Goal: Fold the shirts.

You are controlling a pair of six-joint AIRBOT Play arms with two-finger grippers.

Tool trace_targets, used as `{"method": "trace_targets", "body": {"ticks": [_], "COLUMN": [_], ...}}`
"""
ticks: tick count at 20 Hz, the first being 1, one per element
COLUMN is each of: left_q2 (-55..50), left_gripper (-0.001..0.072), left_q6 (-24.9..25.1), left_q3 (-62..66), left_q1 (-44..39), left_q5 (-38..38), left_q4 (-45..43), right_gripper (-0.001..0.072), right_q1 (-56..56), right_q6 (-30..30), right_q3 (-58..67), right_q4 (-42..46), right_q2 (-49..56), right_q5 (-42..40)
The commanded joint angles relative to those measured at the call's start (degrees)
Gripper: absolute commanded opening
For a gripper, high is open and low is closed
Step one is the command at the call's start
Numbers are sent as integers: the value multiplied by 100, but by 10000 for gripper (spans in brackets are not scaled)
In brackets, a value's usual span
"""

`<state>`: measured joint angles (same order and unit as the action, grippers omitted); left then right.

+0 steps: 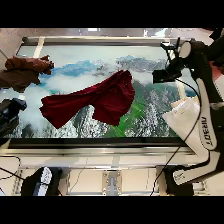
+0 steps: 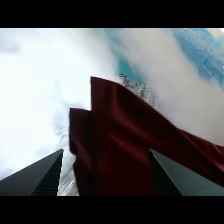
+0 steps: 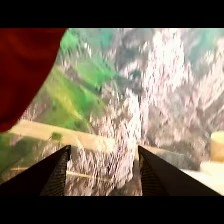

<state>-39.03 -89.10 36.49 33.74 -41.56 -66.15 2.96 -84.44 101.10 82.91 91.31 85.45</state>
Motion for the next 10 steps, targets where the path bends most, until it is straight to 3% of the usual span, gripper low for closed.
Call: {"method": "trace_targets", "body": {"ticks": [1,3,6,8,10], "left_q2": [590,737,750,702,621], "left_gripper": [610,610,610,610,610], "left_q6": [-2,-57,-199,-199,-199], "left_q3": [-116,-299,-579,-704,-772], "left_q1": [693,706,706,706,704], "left_q5": [-1137,-1169,-1161,-1156,-1156], "left_q4": [-306,-238,219,413,540], "right_gripper": [480,480,480,480,480], "right_q1": [-481,-448,-205,-125,-46], "right_q6": [146,146,358,1563,2446], "right_q3": [-2208,-4223,-6520,-7005,-6909], "right_q4": [-981,-2153,-4752,-6258,-7276], "right_q2": [-1185,-1888,-2269,-2087,-1779], "right_q5": [-935,-2461,-4636,-4863,-4553]}}
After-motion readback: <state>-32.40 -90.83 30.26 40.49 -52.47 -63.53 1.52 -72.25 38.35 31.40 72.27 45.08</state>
